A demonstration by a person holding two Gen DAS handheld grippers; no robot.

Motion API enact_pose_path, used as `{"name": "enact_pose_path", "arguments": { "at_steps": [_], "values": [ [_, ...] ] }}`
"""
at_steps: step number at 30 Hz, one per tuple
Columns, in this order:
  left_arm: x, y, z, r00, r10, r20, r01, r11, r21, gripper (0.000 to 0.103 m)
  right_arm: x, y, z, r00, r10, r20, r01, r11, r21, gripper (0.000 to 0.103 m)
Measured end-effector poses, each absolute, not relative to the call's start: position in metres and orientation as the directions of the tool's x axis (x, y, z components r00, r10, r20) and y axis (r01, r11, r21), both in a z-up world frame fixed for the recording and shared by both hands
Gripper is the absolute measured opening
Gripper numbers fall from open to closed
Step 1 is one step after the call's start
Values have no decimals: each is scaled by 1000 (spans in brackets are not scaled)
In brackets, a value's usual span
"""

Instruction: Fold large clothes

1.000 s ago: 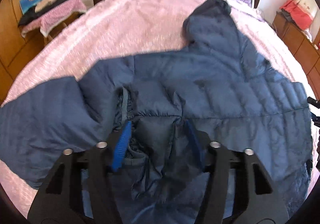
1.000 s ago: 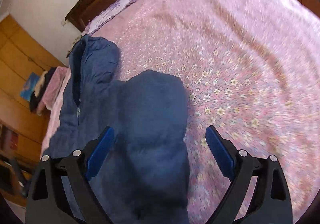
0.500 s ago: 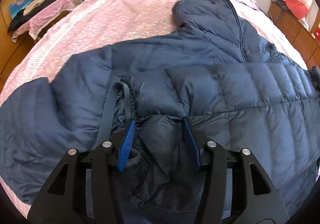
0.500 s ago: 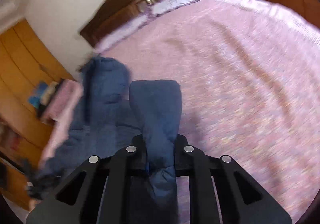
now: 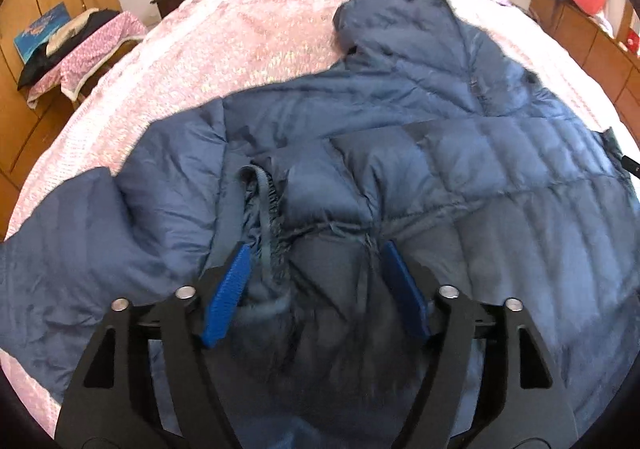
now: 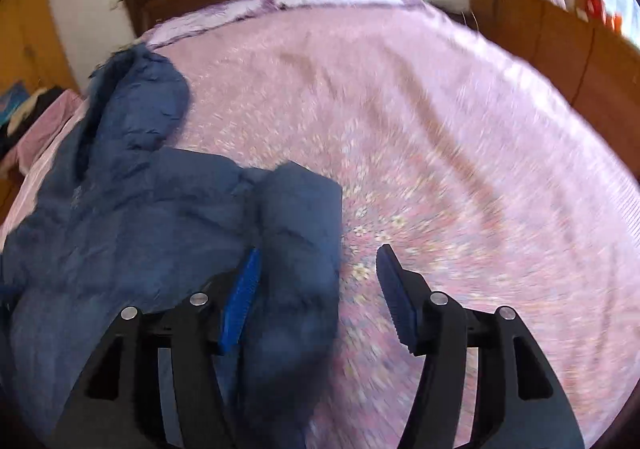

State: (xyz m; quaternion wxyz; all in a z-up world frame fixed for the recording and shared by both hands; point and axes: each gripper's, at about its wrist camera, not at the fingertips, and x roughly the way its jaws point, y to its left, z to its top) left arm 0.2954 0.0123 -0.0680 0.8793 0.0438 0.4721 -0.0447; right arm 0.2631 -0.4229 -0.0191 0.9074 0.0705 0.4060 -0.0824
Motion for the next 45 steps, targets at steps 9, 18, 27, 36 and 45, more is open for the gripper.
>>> {"name": "enact_pose_path", "arguments": {
  "at_steps": [9,18,27,36,45],
  "values": [
    [264,17,-65,551,-3,-834,123,989,77,82,173,-370,-10,666,74,-742,53,988,146,59],
    [276,36,-93,505,-33,-863,39,999,-15,87,178,-369,-70,558,57,-828,142,976,163,59],
    [233,69,-42,564,-34,-825,28,999,-22,87,155,-352,-25,623,11,-782,171,974,149,74],
    [203,177,-20,571,63,-819,-162,986,-37,87,104,-301,3,633,108,-766,64,979,191,79],
    [178,303,-49,505,167,-847,-453,887,-95,87,75,-267,-4,612,96,-785,54,985,163,82]
  ]
}}
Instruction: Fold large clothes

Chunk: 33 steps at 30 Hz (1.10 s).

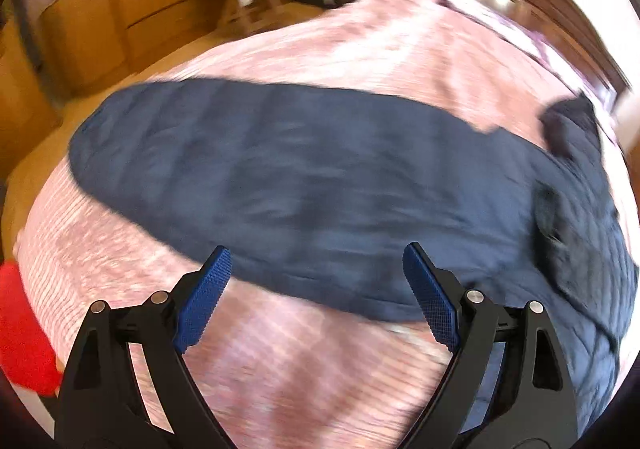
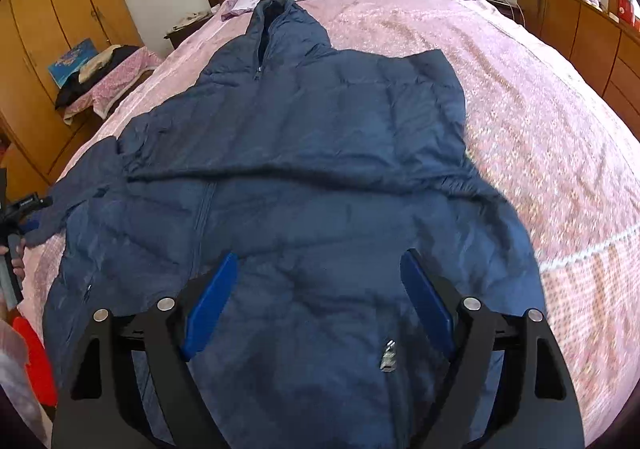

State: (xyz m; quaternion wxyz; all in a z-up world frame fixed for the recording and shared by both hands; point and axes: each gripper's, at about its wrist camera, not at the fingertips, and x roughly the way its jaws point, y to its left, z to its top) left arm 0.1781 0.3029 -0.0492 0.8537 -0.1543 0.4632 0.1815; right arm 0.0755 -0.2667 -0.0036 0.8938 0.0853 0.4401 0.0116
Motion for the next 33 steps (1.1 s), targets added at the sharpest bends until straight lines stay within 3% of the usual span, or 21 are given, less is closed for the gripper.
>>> {"name": "enact_pose_path", "arguments": {
  "at_steps": [7,15,21,23,26,30,33],
  "values": [
    [167,374,-89,444,215,-870,-628,767,-130,87,63,-251,-17,599,94,-795,105,975,195,84],
    [173,422,-114,502,168,-848,-680,683,-267,88,56,-244,-19,592,65,-803,133,975,177,84],
    [193,423,-122,492,208,-845,-666,715,-212,88,54,-245,-24,572,48,-819,154,974,165,84],
    [197,418,-121,494,223,-840,-653,733,-189,83,54,-243,-26,565,50,-823,151,975,163,84],
    [199,417,-118,508,214,-834,-628,755,-188,65,54,-240,-27,565,56,-823,142,976,164,84],
    [200,411,-107,532,195,-824,-577,795,-185,23,53,-233,-27,572,69,-817,124,978,169,88],
    [193,403,-95,545,199,-815,-555,814,-172,10,52,-229,-25,579,70,-812,117,979,168,91]
  ]
}}
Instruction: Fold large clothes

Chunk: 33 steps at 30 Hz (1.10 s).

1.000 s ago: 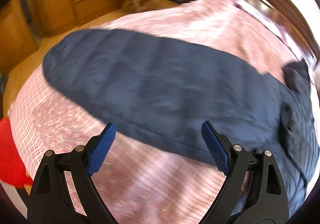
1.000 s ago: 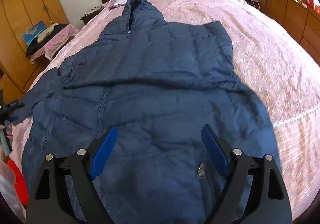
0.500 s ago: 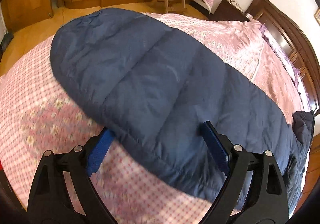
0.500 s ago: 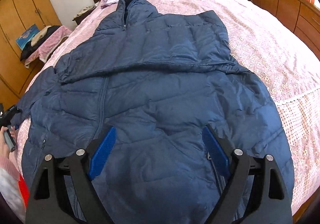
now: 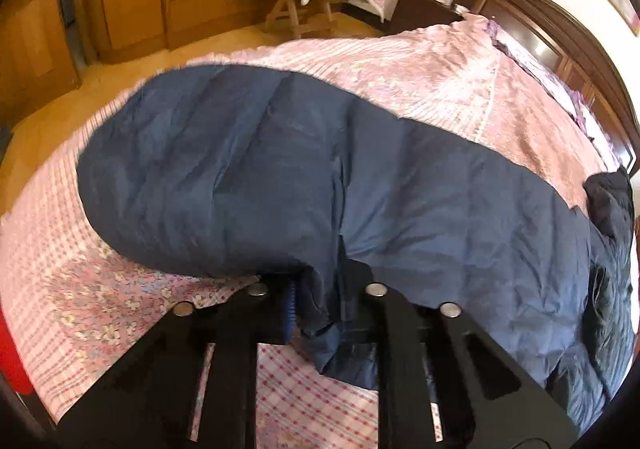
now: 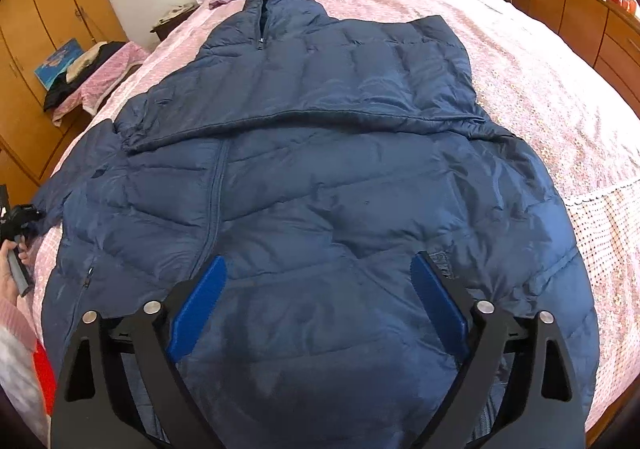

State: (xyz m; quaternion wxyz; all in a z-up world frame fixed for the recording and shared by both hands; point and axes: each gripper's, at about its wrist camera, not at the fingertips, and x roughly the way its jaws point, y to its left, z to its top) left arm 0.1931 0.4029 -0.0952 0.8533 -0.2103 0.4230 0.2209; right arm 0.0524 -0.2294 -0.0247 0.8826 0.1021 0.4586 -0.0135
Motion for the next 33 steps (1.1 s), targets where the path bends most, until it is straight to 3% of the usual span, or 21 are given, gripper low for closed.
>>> {"name": "enact_pose_path", "arguments": {
  "at_steps": [2,18,26,33],
  "values": [
    [189,395,-82,573,201,-794,-532,829,-174,8,52,-228,-24,582,70,-810,114,979,167,96],
    [153,300,51,803,112,-585,-259,950,-174,7,42,-236,-18,611,80,-788,114,976,188,96],
    [150,219,96,850,-47,-525,-52,984,-171,7,31,-253,-11,636,67,-769,141,969,201,96],
    [162,142,100,834,-184,-520,89,975,-202,7,24,-265,-10,637,55,-769,161,966,202,96]
  ]
}}
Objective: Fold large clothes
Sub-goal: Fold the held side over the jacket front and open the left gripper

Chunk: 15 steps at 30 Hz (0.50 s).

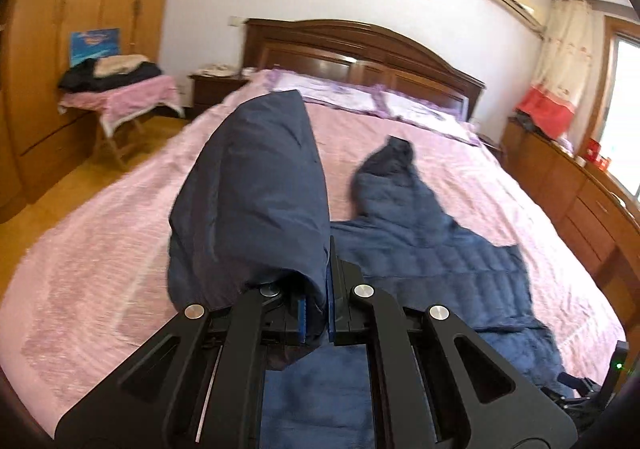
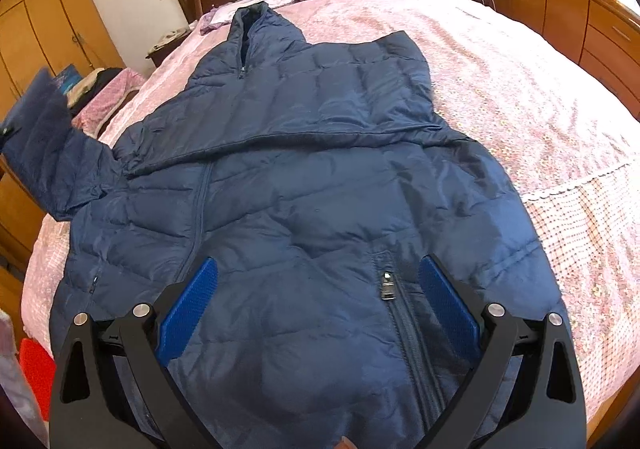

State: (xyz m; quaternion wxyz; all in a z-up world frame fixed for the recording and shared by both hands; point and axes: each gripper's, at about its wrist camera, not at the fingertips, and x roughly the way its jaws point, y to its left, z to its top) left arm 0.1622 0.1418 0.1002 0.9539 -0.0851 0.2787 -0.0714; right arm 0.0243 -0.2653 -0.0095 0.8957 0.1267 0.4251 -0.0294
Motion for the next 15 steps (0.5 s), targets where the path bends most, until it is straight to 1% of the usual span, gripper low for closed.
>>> {"name": "enact_pose_path", "arguments": {
  "at_steps": [5,9,15],
  "values": [
    [172,86,82,795,-270,-543,166,958,-233,7,17,-274,-6,645,42,-763,173,965,199,96],
    [177,50,62,764,-296,-573,197,953,-229,7,15,-281,-7,646,30,-762,192,961,201,96],
    [189,2,19,694,-313,-649,228,950,-214,7,13,-289,-14,636,26,-772,213,955,208,96]
  ]
}}
